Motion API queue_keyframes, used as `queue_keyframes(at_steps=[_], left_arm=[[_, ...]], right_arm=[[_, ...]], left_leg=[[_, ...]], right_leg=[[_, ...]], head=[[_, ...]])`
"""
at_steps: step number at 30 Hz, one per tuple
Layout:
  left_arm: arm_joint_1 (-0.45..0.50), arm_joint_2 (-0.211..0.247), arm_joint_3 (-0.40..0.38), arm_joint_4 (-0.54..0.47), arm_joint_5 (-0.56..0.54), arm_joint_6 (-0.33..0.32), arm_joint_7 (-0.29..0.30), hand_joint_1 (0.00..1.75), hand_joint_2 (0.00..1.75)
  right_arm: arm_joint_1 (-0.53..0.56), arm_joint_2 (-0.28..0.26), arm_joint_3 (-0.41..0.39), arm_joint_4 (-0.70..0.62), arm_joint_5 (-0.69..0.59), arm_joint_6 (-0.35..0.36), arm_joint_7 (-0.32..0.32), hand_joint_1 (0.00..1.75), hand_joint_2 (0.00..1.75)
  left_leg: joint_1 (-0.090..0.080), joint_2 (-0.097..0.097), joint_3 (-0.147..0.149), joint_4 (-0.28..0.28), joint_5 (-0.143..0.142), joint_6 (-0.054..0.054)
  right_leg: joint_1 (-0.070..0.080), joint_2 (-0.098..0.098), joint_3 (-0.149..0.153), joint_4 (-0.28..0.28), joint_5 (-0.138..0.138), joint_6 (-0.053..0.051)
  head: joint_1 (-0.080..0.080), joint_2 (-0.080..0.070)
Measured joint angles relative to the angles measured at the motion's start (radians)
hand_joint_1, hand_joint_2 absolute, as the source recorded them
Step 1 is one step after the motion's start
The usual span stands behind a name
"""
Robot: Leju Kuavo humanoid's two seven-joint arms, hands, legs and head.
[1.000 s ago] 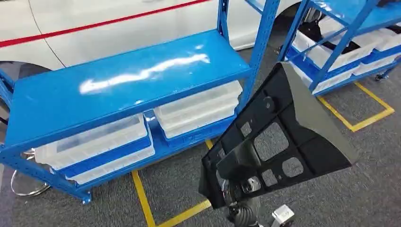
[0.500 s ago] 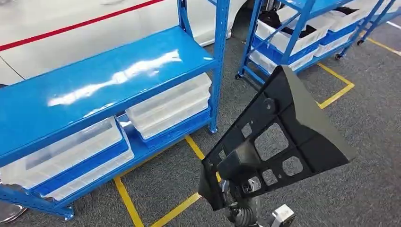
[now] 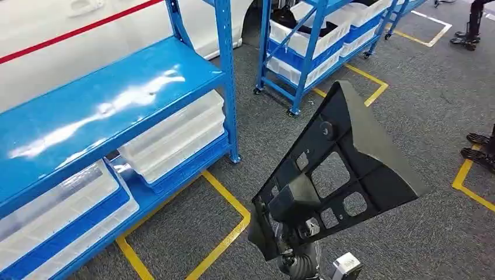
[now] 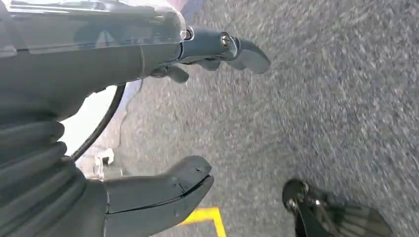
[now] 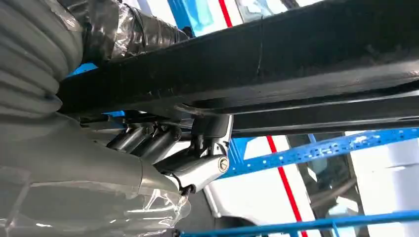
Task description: Take the parts from the cabinet and place them on the table.
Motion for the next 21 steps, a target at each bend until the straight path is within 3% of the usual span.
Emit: queue_keyframes(at_steps=[1,2,3,4,6,7,8,10,11,12,13,16,17,18,19,21], left_arm=[[0.001,-0.001,0.000,0.000,-0.001,0.000,0.000,0.00,1.75],[-0.001,-0.003,0.001,0.000,-0.002,0.000,-0.001,0.00,1.75],[0.000,-0.003,0.002,0.000,-0.003,0.001,-0.002,0.00,1.75],[0.002,-0.003,0.002,0.000,-0.003,0.001,-0.002,0.00,1.75],[0.006,-0.003,0.003,0.000,-0.004,0.003,-0.002,0.00,1.75],[0.007,-0.003,0.003,0.000,-0.005,0.003,-0.002,0.00,1.75],[0.006,-0.003,0.003,0.000,-0.005,0.003,-0.002,0.00,1.75],[0.003,-0.003,0.003,0.000,-0.010,0.002,-0.002,0.00,1.75],[0.002,-0.003,0.003,0.000,-0.011,0.001,-0.002,0.00,1.75],[0.003,-0.003,0.003,0.000,-0.014,0.000,-0.002,0.00,1.75],[0.003,-0.003,0.003,0.000,-0.016,0.000,-0.002,0.00,1.75],[-0.004,-0.003,0.003,0.000,-0.021,0.000,-0.004,0.00,1.75],[-0.005,-0.003,0.003,0.000,-0.022,-0.001,-0.006,0.00,1.75],[-0.005,-0.003,0.003,0.000,-0.023,-0.001,-0.009,0.00,1.75],[-0.004,-0.004,0.003,0.000,-0.023,-0.003,-0.010,0.00,1.75],[0.000,-0.004,0.003,0.000,-0.024,-0.003,-0.010,0.00,1.75]], right_arm=[[0.000,0.000,0.000,0.000,-0.001,0.000,0.000,1.75,1.75],[0.002,-0.003,0.000,0.000,-0.001,0.000,0.000,1.75,1.75],[0.001,-0.004,0.000,0.000,-0.004,0.002,0.000,1.75,1.75],[0.000,-0.004,0.000,0.000,-0.004,0.004,0.000,1.75,1.75],[0.001,-0.007,0.001,0.000,-0.004,0.007,0.000,1.75,1.75],[0.001,-0.008,0.001,0.001,-0.004,0.007,0.000,1.75,1.75],[0.002,-0.008,0.002,0.002,-0.004,0.007,0.000,1.75,1.75],[0.002,-0.008,0.002,0.002,-0.004,0.008,0.000,1.75,1.75],[0.002,-0.008,0.002,0.002,-0.004,0.008,0.000,1.75,1.75],[-0.001,-0.008,0.003,0.002,-0.005,0.009,0.000,1.75,1.75],[0.000,-0.008,0.005,0.002,-0.005,0.011,0.000,1.75,1.75],[0.002,-0.008,0.005,0.002,0.001,0.011,0.000,1.75,1.75],[0.004,-0.006,0.005,0.001,0.005,0.010,0.000,1.75,1.75],[0.003,-0.005,0.005,0.001,0.006,0.008,0.000,1.75,1.75],[0.003,-0.005,0.005,0.001,0.008,0.008,0.000,1.75,1.75],[0.003,-0.005,0.005,0.002,0.011,0.008,0.000,1.75,1.75]], left_leg=[[0.009,0.015,0.006,-0.017,0.011,0.010],[0.010,0.036,0.011,-0.023,0.017,0.014],[0.012,0.045,0.011,-0.028,0.022,0.024],[0.009,0.059,0.008,-0.028,0.023,0.025],[0.005,0.088,0.004,-0.025,0.022,0.026],[0.005,0.105,0.003,-0.025,0.021,0.025],[0.005,0.120,0.004,-0.025,0.020,0.023],[0.005,0.141,0.009,-0.024,0.016,0.017],[0.004,0.150,0.014,-0.023,0.012,0.012],[-0.005,0.159,0.012,-0.021,0.008,0.005],[-0.005,0.166,0.015,-0.019,0.005,0.000],[-0.004,0.197,0.029,-0.024,0.002,-0.014],[0.002,0.177,0.026,-0.014,-0.011,-0.021],[0.002,0.123,0.013,0.020,-0.040,-0.024],[0.004,0.091,-0.016,0.086,-0.081,-0.026],[0.004,0.072,-0.093,0.249,-0.152,-0.029]], right_leg=[[0.008,0.015,0.000,0.002,0.006,0.010],[0.008,-0.024,-0.017,0.027,-0.006,0.008],[0.013,-0.079,-0.039,0.077,-0.046,0.009],[0.012,-0.104,-0.071,0.144,-0.088,0.011],[0.007,-0.120,-0.130,0.272,-0.147,0.016],[0.006,-0.124,-0.138,0.296,-0.147,0.017],[0.005,-0.128,-0.118,0.264,-0.121,0.018],[0.005,-0.149,-0.024,0.105,-0.045,0.013],[0.009,-0.187,0.027,0.021,-0.019,0.007],[0.023,-0.222,0.039,-0.005,-0.036,-0.001],[0.021,-0.203,0.035,-0.008,-0.031,-0.008],[0.022,-0.170,0.029,-0.011,-0.029,-0.023],[0.014,-0.159,0.036,-0.018,-0.022,-0.031],[0.011,-0.152,0.035,-0.020,-0.019,-0.037],[0.012,-0.142,0.032,-0.020,-0.018,-0.040],[0.015,-0.116,0.029,-0.020,-0.016,-0.043]], head=[[0.000,0.000],[0.001,0.000],[0.002,0.000],[0.001,0.000],[0.002,0.000],[0.002,0.000],[0.002,0.000],[0.002,0.000],[0.002,0.000],[0.002,0.000],[0.001,0.000],[0.002,0.000],[0.002,0.000],[0.001,0.000],[0.001,0.000],[0.001,0.000]])
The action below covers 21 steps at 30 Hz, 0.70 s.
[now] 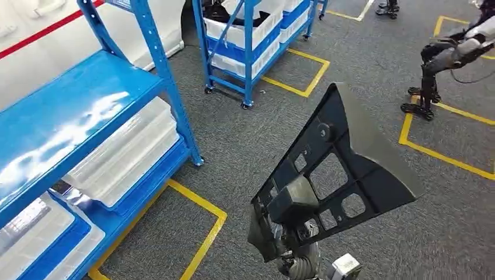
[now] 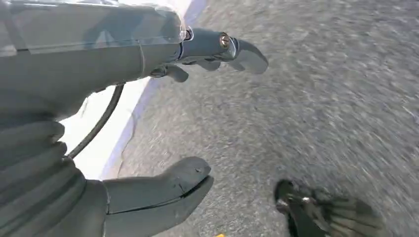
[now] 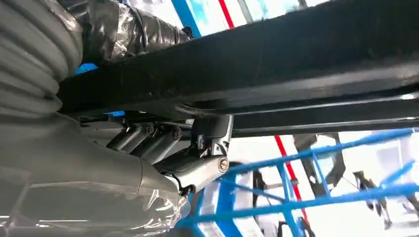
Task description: Take the parts from the cabinet and place them on the table.
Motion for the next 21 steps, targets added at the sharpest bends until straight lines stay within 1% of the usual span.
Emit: queue_keyframes(at_steps=[1,2,3,4,5,6,7,8,9,10,11,12,13,14,15,16,17,18,19,20,21], left_arm=[[0.002,0.000,0.000,0.000,-0.002,0.000,0.000,0.00,1.75],[0.004,0.000,0.000,0.000,-0.005,0.001,0.000,0.00,1.75],[0.006,0.000,0.000,0.000,-0.006,0.002,0.000,0.00,1.75],[0.005,0.000,0.000,0.000,-0.007,0.002,0.000,0.00,1.75],[0.005,0.000,0.000,0.000,-0.009,0.005,-0.001,0.00,1.75],[0.006,0.003,0.000,0.000,-0.018,0.012,-0.002,0.00,1.75],[0.006,0.002,0.000,0.000,-0.022,0.017,-0.002,0.00,1.75],[0.005,0.002,0.000,0.000,-0.029,0.025,0.001,0.00,1.75],[0.002,0.002,0.000,0.000,-0.032,0.032,0.001,0.00,1.75],[0.002,0.002,0.000,0.000,-0.032,0.035,0.002,0.00,1.75],[0.002,0.002,0.000,0.000,-0.034,0.036,0.001,0.00,1.75],[0.001,-0.001,0.000,0.000,-0.037,0.037,0.000,0.00,1.75],[0.001,-0.001,0.000,0.000,-0.039,0.038,-0.007,0.00,1.75],[0.004,0.000,0.000,0.000,-0.040,0.038,-0.012,0.00,1.75],[0.006,0.000,0.000,0.000,-0.041,0.038,-0.018,0.00,1.75],[0.007,0.000,0.000,0.000,-0.042,0.038,-0.024,0.00,1.75],[0.007,0.000,0.000,0.000,-0.042,0.038,-0.027,0.00,1.75],[0.006,0.000,0.000,0.000,-0.043,0.038,-0.031,0.00,1.75],[0.005,0.000,0.000,0.000,-0.043,0.039,-0.036,0.00,1.75],[0.003,0.000,0.000,0.000,-0.044,0.039,-0.039,0.00,1.75],[0.003,-0.002,0.000,0.000,-0.044,0.038,-0.042,0.00,1.75]], right_arm=[[0.001,0.000,0.000,0.000,0.002,0.000,0.000,1.75,1.75],[0.002,0.000,-0.001,0.000,0.003,0.000,0.000,1.75,1.75],[0.002,0.000,-0.001,0.000,0.003,0.000,0.000,1.75,1.75],[0.002,0.000,-0.001,0.000,0.003,0.000,0.000,1.75,1.75],[0.002,0.000,-0.001,0.000,0.004,0.001,0.000,1.75,1.75],[0.002,0.000,-0.001,0.000,0.004,0.001,0.000,1.75,1.75],[0.001,0.000,-0.001,0.000,0.005,0.001,0.000,1.75,1.75],[0.004,0.000,-0.002,-0.001,0.008,0.000,0.000,1.75,1.75],[0.007,0.001,-0.004,-0.003,0.010,-0.002,0.000,1.75,1.75],[0.010,0.003,-0.006,-0.004,0.011,-0.003,0.000,1.75,1.75],[0.013,0.003,-0.009,-0.006,0.012,-0.004,0.000,1.75,1.75],[0.018,0.004,-0.012,-0.009,0.014,-0.005,0.000,1.75,1.75],[0.018,0.005,-0.013,-0.013,0.020,-0.010,0.000,1.75,1.75],[0.018,0.005,-0.012,-0.014,0.026,-0.016,0.000,1.75,1.75],[0.019,0.005,-0.012,-0.016,0.027,-0.023,0.000,1.75,1.75],[0.020,0.005,-0.012,-0.017,0.028,-0.031,0.000,1.75,1.75],[0.021,0.005,-0.012,-0.017,0.028,-0.037,0.000,1.75,1.75],[0.022,0.005,-0.012,-0.018,0.028,-0.039,0.000,1.75,1.75],[0.022,0.005,-0.012,-0.018,0.027,-0.040,0.000,1.75,1.75],[0.023,0.005,-0.012,-0.018,0.026,-0.041,0.000,1.75,1.75],[0.023,0.005,-0.012,-0.018,0.024,-0.042,0.000,1.75,1.75]], left_leg=[[0.000,-0.001,-0.027,0.050,-0.006,0.000],[0.000,-0.001,-0.027,0.042,0.018,0.003],[0.000,-0.003,-0.008,-0.009,0.059,0.006],[0.000,-0.012,0.028,-0.097,0.113,0.010],[0.000,-0.034,0.065,-0.185,0.159,0.014],[0.002,-0.108,0.085,-0.237,0.161,0.023],[0.004,-0.116,0.084,-0.260,0.162,0.024],[-0.001,-0.103,0.083,-0.251,0.162,0.024],[-0.005,-0.094,0.085,-0.250,0.162,0.029],[-0.006,-0.083,0.086,-0.253,0.165,0.033],[-0.002,-0.071,0.090,-0.265,0.173,0.041],[0.002,-0.050,0.094,-0.275,0.180,0.049],[0.001,-0.037,0.093,-0.278,0.182,0.056],[-0.001,-0.021,0.092,-0.277,0.181,0.057],[-0.003,-0.004,0.091,-0.277,0.181,0.058],[-0.003,0.012,0.090,-0.276,0.180,0.058],[-0.003,0.027,0.090,-0.276,0.180,0.058],[-0.003,0.041,0.090,-0.276,0.179,0.057],[-0.003,0.053,0.092,-0.276,0.177,0.055],[-0.003,0.064,0.096,-0.276,0.175,0.052],[-0.004,0.073,0.100,-0.274,0.172,0.048]], right_leg=[[0.001,0.016,0.000,0.002,0.000,0.000],[0.002,0.032,0.000,0.004,0.000,0.000],[0.002,0.047,0.001,0.006,0.000,0.000],[0.002,0.063,0.003,0.008,-0.001,0.001],[0.002,0.075,0.003,0.011,-0.001,0.002],[0.000,0.085,-0.003,0.013,-0.001,0.005],[0.004,0.097,-0.010,0.022,0.000,0.013],[-0.003,0.108,-0.017,0.019,0.005,0.021],[-0.008,0.123,-0.020,0.015,0.009,0.031],[-0.009,0.134,-0.021,0.011,0.013,0.038],[-0.004,0.145,-0.024,0.009,0.017,0.046],[-0.003,0.083,-0.029,0.029,0.002,0.045],[0.001,0.028,-0.055,0.081,-0.039,0.048],[-0.001,0.006,-0.090,0.154,-0.081,0.053],[-0.003,-0.003,-0.130,0.240,-0.120,0.056],[-0.005,-0.005,-0.160,0.305,-0.140,0.060],[-0.008,-0.007,-0.167,0.322,-0.136,0.062],[-0.009,-0.011,-0.149,0.293,-0.112,0.063],[-0.009,-0.017,-0.107,0.221,-0.073,0.062],[-0.009,-0.031,-0.050,0.122,-0.033,0.059],[-0.004,-0.074,0.006,0.033,-0.007,0.051]], head=[[0.000,0.000],[0.000,0.000],[0.000,0.000],[0.000,0.000],[0.000,0.000],[0.001,0.000],[0.001,0.000],[0.000,0.000],[0.000,0.000],[0.001,0.000],[0.000,0.000],[0.001,0.000],[0.001,0.000],[0.001,0.000],[0.001,0.000],[0.002,0.000],[0.001,0.000],[0.002,0.000],[0.001,0.000],[0.001,0.000],[0.001,0.000]])
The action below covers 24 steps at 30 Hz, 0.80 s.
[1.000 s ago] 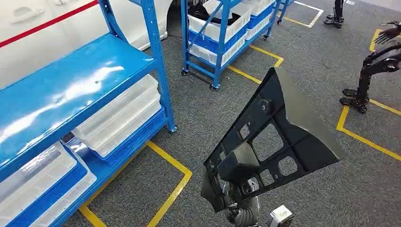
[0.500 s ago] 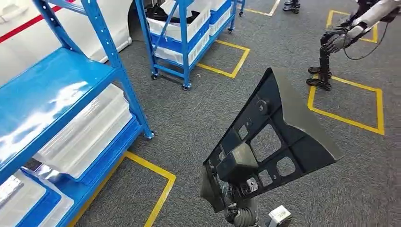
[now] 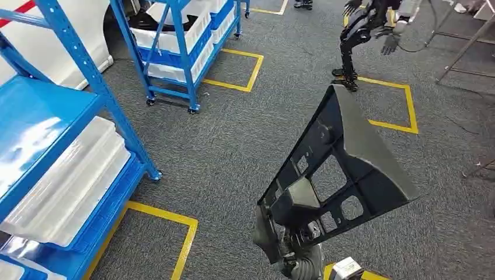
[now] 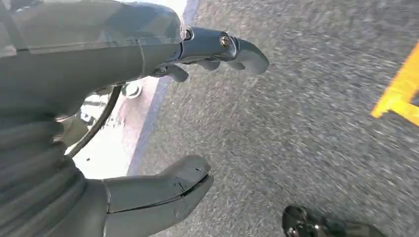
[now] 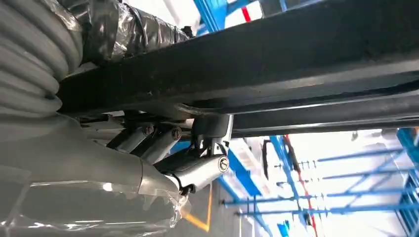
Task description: Take the parts from the cabinet and place them on the table.
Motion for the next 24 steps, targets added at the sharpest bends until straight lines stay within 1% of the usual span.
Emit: queue_keyframes(at_steps=[1,2,3,4,5,6,7,8,9,10,11,12,13,14,15,16,17,18,20,21,22,23,24], left_arm=[[0.001,0.000,0.000,0.000,0.000,-0.002,-0.002,0.00,1.75],[0.001,0.000,0.000,0.000,0.001,-0.003,-0.004,0.00,1.75],[-0.001,0.000,0.000,0.000,0.002,-0.005,-0.007,0.00,1.75],[-0.003,0.000,0.000,0.000,0.002,-0.006,-0.008,0.00,1.75],[-0.004,-0.001,0.000,0.000,0.002,-0.007,-0.010,0.00,1.75],[-0.005,0.000,0.000,0.000,0.002,-0.008,-0.010,0.00,1.75],[-0.003,0.000,0.000,0.000,0.002,-0.008,-0.011,0.00,1.75],[-0.001,0.000,0.000,0.000,0.002,-0.009,-0.011,0.00,1.75],[0.001,-0.001,0.001,0.000,0.003,-0.009,-0.012,0.00,1.75],[0.002,-0.002,0.002,0.000,0.004,-0.009,-0.013,0.00,1.75],[0.004,-0.002,0.003,0.000,0.005,-0.009,-0.019,0.00,1.75],[0.006,-0.001,0.005,0.000,0.006,-0.009,-0.028,0.00,1.75],[0.006,-0.001,0.006,0.000,0.007,-0.008,-0.033,0.00,1.75],[0.005,-0.001,0.007,0.000,0.009,-0.006,-0.035,0.00,1.75],[0.005,-0.001,0.009,0.000,0.010,-0.005,-0.035,0.00,1.75],[0.005,-0.001,0.011,0.000,0.010,-0.004,-0.035,0.00,1.75],[0.005,-0.002,0.015,0.000,0.010,-0.005,-0.035,0.00,1.75],[0.004,-0.002,0.018,0.000,0.010,-0.006,-0.035,0.00,1.75],[0.002,-0.002,0.022,0.000,0.010,-0.008,-0.036,0.00,1.75],[0.001,-0.005,0.023,0.000,0.010,-0.010,-0.038,0.00,1.75],[0.001,-0.005,0.024,0.000,0.010,-0.012,-0.040,0.00,1.75],[0.002,-0.005,0.025,0.000,0.010,-0.016,-0.045,0.00,1.75],[0.004,-0.004,0.026,0.000,0.013,-0.019,-0.047,0.00,1.75]], right_arm=[[-0.001,0.000,0.000,0.000,-0.003,0.000,0.000,1.75,1.75],[0.000,0.000,0.000,0.000,-0.004,-0.001,0.000,1.75,1.75],[0.000,0.000,-0.001,0.000,-0.006,-0.002,0.000,1.75,1.75],[0.001,0.000,-0.002,0.000,-0.006,-0.002,0.000,1.75,1.75],[0.002,0.000,-0.002,0.000,-0.006,-0.002,0.000,1.75,1.75],[0.003,0.001,-0.002,0.000,-0.008,-0.002,0.000,1.75,1.75],[0.003,0.002,-0.002,0.000,-0.008,-0.003,0.000,1.75,1.75],[0.002,0.003,-0.002,0.000,-0.007,-0.003,0.000,1.75,1.75],[0.002,0.003,-0.002,0.000,-0.008,-0.003,0.000,1.75,1.75],[0.002,0.003,-0.002,0.000,-0.008,-0.003,0.000,1.75,1.75],[0.002,0.003,-0.002,0.000,-0.007,-0.003,0.000,1.75,1.75],[0.002,0.003,-0.002,0.002,-0.005,-0.004,0.000,1.75,1.75],[0.002,0.003,-0.002,0.003,-0.003,-0.005,0.000,1.75,1.75],[0.002,0.003,-0.002,0.005,-0.002,-0.007,0.000,1.75,1.75],[0.002,0.003,-0.002,0.007,-0.003,-0.011,0.000,1.75,1.75],[0.000,0.003,-0.002,0.009,-0.003,-0.011,0.000,1.75,1.75],[-0.004,0.003,-0.002,0.013,-0.003,-0.014,0.001,1.75,1.75],[-0.004,0.003,-0.001,0.016,-0.004,-0.018,0.000,1.75,1.75],[-0.005,0.002,-0.002,0.021,-0.004,-0.026,0.000,1.75,1.75],[-0.005,0.000,-0.002,0.023,-0.004,-0.029,0.000,1.75,1.75],[-0.007,0.000,-0.002,0.025,-0.004,-0.031,0.000,1.75,1.75],[-0.013,-0.001,-0.001,0.029,-0.004,-0.036,0.000,1.75,1.75],[-0.020,-0.002,-0.001,0.035,-0.003,-0.043,0.000,1.75,1.75]], left_leg=[[-0.009,0.007,0.000,0.004,-0.006,-0.009],[-0.008,0.013,0.002,0.003,-0.007,-0.012],[-0.008,0.023,0.007,0.003,-0.008,-0.016],[-0.008,0.033,0.010,0.000,-0.008,-0.021],[-0.007,0.044,0.014,0.000,-0.011,-0.028],[-0.001,0.003,0.009,0.015,-0.027,-0.037],[-0.001,-0.039,-0.008,0.055,-0.059,-0.038],[-0.001,-0.061,-0.040,0.125,-0.102,-0.039],[-0.001,-0.071,-0.083,0.219,-0.145,-0.040],[-0.001,-0.073,-0.116,0.288,-0.167,-0.041],[-0.001,-0.073,-0.136,0.324,-0.168,-0.040],[-0.001,-0.074,-0.133,0.311,-0.144,-0.038],[-0.001,-0.075,-0.109,0.251,-0.098,-0.036],[-0.001,-0.083,-0.070,0.161,-0.046,-0.034],[0.003,-0.119,-0.033,0.070,-0.001,-0.032],[0.007,-0.170,-0.020,0.042,-0.015,-0.027],[0.006,-0.168,-0.021,0.022,-0.012,-0.027],[0.001,-0.159,-0.023,0.026,-0.012,-0.024],[-0.001,-0.138,-0.016,0.023,-0.008,-0.011],[0.007,-0.121,-0.014,0.013,0.000,0.000],[0.005,-0.111,-0.014,0.010,0.002,0.006],[0.003,-0.097,-0.014,0.010,0.002,0.011],[0.000,-0.084,-0.015,0.010,0.001,0.013]], right_leg=[[0.013,-0.031,0.014,-0.031,-0.013,-0.010],[0.013,-0.012,0.011,-0.031,-0.009,-0.016],[0.014,-0.005,0.008,-0.030,-0.009,-0.018],[0.018,0.006,0.004,-0.029,-0.010,-0.022],[0.012,0.019,0.004,-0.037,-0.005,-0.031],[0.005,0.029,0.009,-0.043,0.001,-0.038],[0.003,0.038,0.007,-0.044,0.003,-0.046],[0.003,0.047,0.005,-0.043,0.004,-0.049],[0.005,0.059,0.003,-0.043,0.005,-0.052],[0.007,0.073,0.001,-0.042,0.005,-0.052],[0.008,0.088,0.000,-0.039,0.005,-0.052],[0.008,0.102,0.000,-0.036,0.005,-0.052],[0.007,0.118,0.001,-0.033,0.004,-0.051],[0.006,0.132,0.003,-0.030,0.002,-0.049],[0.005,0.144,0.002,-0.027,0.001,-0.046],[0.004,0.151,-0.003,-0.024,0.001,-0.042],[0.010,0.167,-0.011,-0.013,-0.001,-0.034],[0.004,0.174,-0.014,-0.016,0.004,-0.026],[0.004,0.199,-0.018,-0.022,0.010,-0.014],[0.004,0.176,-0.021,-0.011,0.003,-0.013],[0.009,0.117,-0.034,0.017,-0.019,-0.010],[0.009,0.085,-0.068,0.085,-0.062,-0.006],[0.005,0.074,-0.107,0.164,-0.101,-0.002]], head=[[0.000,0.000],[0.000,0.000],[0.000,0.000],[0.000,0.000],[0.000,0.000],[0.000,0.000],[-0.001,0.000],[-0.001,0.000],[0.000,0.000],[-0.001,0.000],[0.000,0.000],[-0.001,0.000],[-0.001,0.000],[-0.001,0.000],[-0.001,0.000],[0.000,0.000],[0.000,0.000],[-0.001,0.000],[0.000,0.000],[0.000,0.000],[0.001,0.000],[0.000,0.000],[0.000,0.000]])
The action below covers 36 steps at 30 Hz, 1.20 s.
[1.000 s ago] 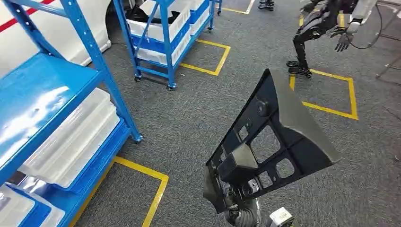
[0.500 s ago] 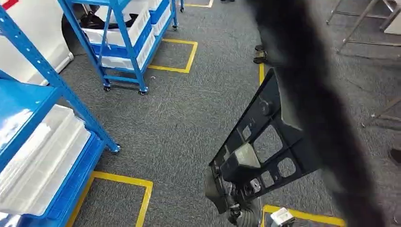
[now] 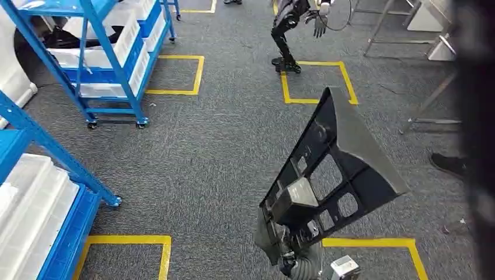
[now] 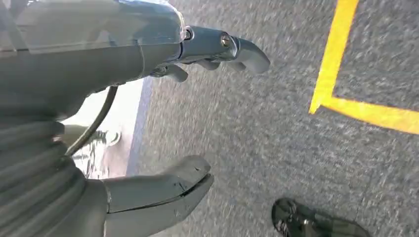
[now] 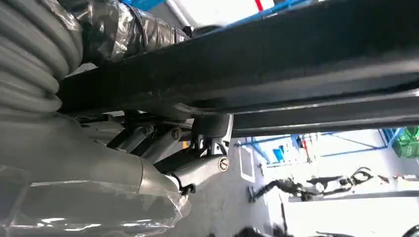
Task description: Take the parts from the cabinet and place them on the table.
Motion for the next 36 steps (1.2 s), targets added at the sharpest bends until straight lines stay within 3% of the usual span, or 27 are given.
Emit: queue_keyframes(at_steps=[2,3,4,5,6,7,8,11,12,13,14,16,17,18,19,21,22,23,26,27,28,29,31,32,33,34,36], left_arm=[[0.002,0.001,0.004,0.000,0.001,-0.003,-0.001,0.00,1.75],[0.001,0.001,0.006,0.000,0.001,-0.004,-0.002,0.00,1.75],[0.000,0.001,0.006,0.000,0.002,-0.006,-0.002,0.00,1.75],[-0.001,0.001,0.007,0.000,0.002,-0.007,-0.002,0.00,1.75],[-0.001,0.001,0.007,0.000,0.002,-0.007,-0.002,0.00,1.75],[-0.001,0.000,0.007,0.000,0.002,-0.007,-0.003,0.00,1.75],[0.000,0.000,0.009,0.000,0.002,-0.008,-0.003,0.00,1.75],[-0.007,0.000,0.016,0.000,0.001,-0.011,-0.003,0.00,1.75],[-0.008,0.000,0.017,0.000,0.000,-0.011,-0.003,0.00,1.75],[-0.008,0.000,0.019,0.000,0.000,-0.015,-0.003,0.00,1.75],[-0.006,0.000,0.022,0.000,0.000,-0.020,-0.003,0.00,1.75],[-0.004,0.000,0.023,0.000,0.000,-0.031,-0.004,0.00,1.75],[-0.002,0.000,0.023,0.000,0.000,-0.032,-0.004,0.00,1.75],[0.000,0.000,0.024,0.000,0.000,-0.033,-0.005,0.00,1.75],[0.001,0.000,0.025,0.000,0.000,-0.033,-0.005,0.00,1.75],[0.000,0.001,0.026,0.000,0.000,-0.033,-0.006,0.00,1.75],[0.000,0.001,0.028,0.000,-0.001,-0.033,-0.006,0.00,1.75],[-0.001,0.000,0.029,0.000,-0.001,-0.033,-0.006,0.00,1.75],[-0.005,0.000,0.029,0.000,-0.011,-0.034,-0.006,0.00,1.75],[-0.005,0.000,0.029,0.000,-0.015,-0.034,-0.006,0.00,1.75],[-0.005,-0.001,0.029,0.000,-0.020,-0.034,-0.006,0.00,1.75],[-0.005,-0.001,0.029,0.000,-0.021,-0.034,-0.007,0.00,1.75],[0.000,0.000,0.029,0.000,-0.023,-0.034,-0.009,0.00,1.75],[0.001,0.001,0.030,0.000,-0.025,-0.034,-0.010,0.00,1.75],[0.001,0.001,0.030,0.000,-0.027,-0.034,-0.013,0.00,1.75],[0.000,0.001,0.030,0.000,-0.031,-0.030,-0.022,0.00,1.75],[-0.001,0.001,0.029,0.000,-0.039,-0.023,-0.036,0.00,1.75]], right_arm=[[-0.010,-0.004,0.004,0.013,0.000,-0.020,0.000,1.75,1.75],[-0.012,-0.007,0.005,0.019,0.001,-0.026,0.000,1.75,1.75],[-0.014,-0.008,0.006,0.025,0.001,-0.028,0.000,1.75,1.75],[-0.016,-0.009,0.008,0.028,0.002,-0.029,0.000,1.75,1.75],[-0.019,-0.009,0.009,0.030,0.002,-0.031,0.000,1.75,1.75],[-0.023,-0.011,0.011,0.032,0.002,-0.035,0.000,1.75,1.75],[-0.029,-0.013,0.016,0.036,0.002,-0.043,0.001,1.75,1.75],[-0.033,-0.016,0.023,0.040,0.002,-0.058,0.000,1.75,1.75],[-0.033,-0.016,0.024,0.040,0.001,-0.060,0.000,1.75,1.75],[-0.034,-0.016,0.025,0.041,0.001,-0.064,0.000,1.75,1.75],[-0.040,-0.017,0.029,0.042,0.002,-0.067,0.000,1.75,1.75],[-0.045,-0.020,0.035,0.047,0.003,-0.079,0.000,1.75,1.75],[-0.046,-0.021,0.037,0.049,0.003,-0.081,0.000,1.75,1.75],[-0.046,-0.023,0.039,0.051,0.002,-0.082,0.000,1.75,1.75],[-0.046,-0.023,0.040,0.052,0.002,-0.083,0.000,1.75,1.75],[-0.048,-0.024,0.041,0.053,0.002,-0.085,0.000,1.75,1.75],[-0.048,-0.025,0.042,0.053,0.002,-0.086,0.000,1.75,1.75],[-0.050,-0.026,0.044,0.054,0.000,-0.088,0.000,1.75,1.75],[-0.047,-0.031,0.046,0.052,0.000,-0.096,0.000,1.75,1.75],[-0.044,-0.031,0.046,0.048,0.000,-0.097,0.000,1.75,1.75],[-0.038,-0.032,0.046,0.043,0.001,-0.097,0.000,1.75,1.75],[-0.034,-0.032,0.046,0.033,0.002,-0.095,0.000,1.75,1.75],[-0.032,-0.032,0.046,0.024,0.002,-0.090,0.000,1.75,1.75],[-0.028,-0.032,0.046,0.021,0.001,-0.087,0.000,1.75,1.75],[-0.024,-0.032,0.046,0.018,0.000,-0.084,0.000,1.75,1.75],[-0.019,-0.032,0.046,0.015,-0.003,-0.081,0.000,1.75,1.75],[-0.014,-0.032,0.046,0.010,-0.003,-0.074,0.000,1.75,1.75]], left_leg=[[-0.004,0.030,-0.001,0.000,-0.002,0.001],[-0.004,0.043,0.001,0.000,-0.003,0.001],[-0.005,0.055,0.003,0.001,-0.006,-0.001],[-0.005,0.066,0.007,0.001,-0.009,-0.003],[-0.005,0.076,0.013,0.001,-0.012,-0.007],[-0.006,0.084,0.017,0.000,-0.016,-0.011],[-0.011,0.091,0.016,0.004,-0.021,-0.018],[-0.012,0.121,0.028,-0.003,-0.022,-0.031],[-0.011,0.124,0.026,0.000,-0.031,-0.038],[-0.005,0.077,0.024,0.021,-0.048,-0.042],[-0.004,0.040,-0.003,0.081,-0.085,-0.044],[-0.003,0.013,-0.086,0.245,-0.159,-0.048],[-0.003,0.010,-0.120,0.307,-0.170,-0.050],[-0.003,0.010,-0.128,0.313,-0.153,-0.051],[-0.002,0.009,-0.116,0.274,-0.114,-0.052],[0.002,-0.009,-0.052,0.118,-0.018,-0.050],[0.007,-0.050,-0.026,0.047,0.005,-0.050],[0.005,-0.081,-0.018,0.026,-0.011,-0.048],[-0.001,-0.054,-0.016,0.027,-0.008,-0.030],[0.004,-0.040,-0.015,0.016,-0.001,-0.019],[0.005,-0.025,-0.012,0.012,0.004,-0.012],[0.004,-0.016,-0.012,0.008,0.005,-0.006],[-0.001,0.012,-0.014,0.008,0.004,0.000],[-0.002,0.026,-0.013,0.008,0.003,0.001],[-0.002,0.040,-0.013,0.009,0.001,0.001],[-0.003,0.052,-0.011,0.009,-0.001,0.000],[-0.003,0.076,-0.002,0.009,-0.007,-0.005]], right_leg=[[-0.005,-0.006,-0.056,0.118,-0.038,0.005],[-0.008,-0.009,-0.055,0.117,-0.024,0.007],[-0.009,-0.013,-0.028,0.068,0.010,0.006],[-0.008,-0.021,0.020,-0.018,0.053,0.004],[-0.006,-0.047,0.076,-0.118,0.094,-0.002],[0.001,-0.091,0.107,-0.180,0.088,-0.007],[0.011,-0.089,0.109,-0.186,0.090,-0.015],[0.016,-0.056,0.102,-0.188,0.091,-0.026],[0.003,-0.042,0.111,-0.202,0.098,-0.035],[0.003,-0.037,0.115,-0.208,0.099,-0.038],[0.001,-0.028,0.114,-0.208,0.102,-0.047],[0.002,-0.003,0.112,-0.207,0.102,-0.048],[0.003,0.012,0.111,-0.206,0.102,-0.049],[0.003,0.026,0.112,-0.203,0.101,-0.049],[0.002,0.041,0.112,-0.199,0.100,-0.048],[-0.001,0.068,0.113,-0.191,0.095,-0.042],[-0.002,0.078,0.109,-0.185,0.092,-0.037],[0.004,0.088,0.103,-0.174,0.089,-0.030],[-0.004,0.120,0.093,-0.182,0.100,-0.012],[-0.004,0.132,0.088,-0.180,0.101,-0.005],[-0.004,0.091,0.085,-0.164,0.088,-0.005],[0.001,0.034,0.062,-0.117,0.053,-0.001],[-0.001,0.000,-0.012,0.035,-0.023,0.006],[-0.003,-0.005,-0.040,0.093,-0.041,0.008],[-0.005,-0.007,-0.052,0.117,-0.040,0.009],[-0.006,-0.010,-0.042,0.096,-0.018,0.009],[-0.005,-0.028,0.046,-0.064,0.065,0.003]], head=[[0.000,0.000],[0.000,0.000],[0.000,0.000],[0.000,0.000],[0.000,0.000],[0.000,0.000],[0.000,0.000],[0.000,0.000],[0.000,0.000],[-0.001,0.000],[-0.001,0.000],[-0.001,0.000],[-0.001,0.000],[-0.001,0.000],[-0.001,0.000],[-0.001,0.000],[-0.001,0.000],[-0.001,0.000],[-0.001,0.000],[-0.001,0.000],[-0.001,0.000],[0.000,0.000],[0.000,0.000],[0.000,0.000],[0.000,0.000],[0.000,0.000],[0.000,0.000]])
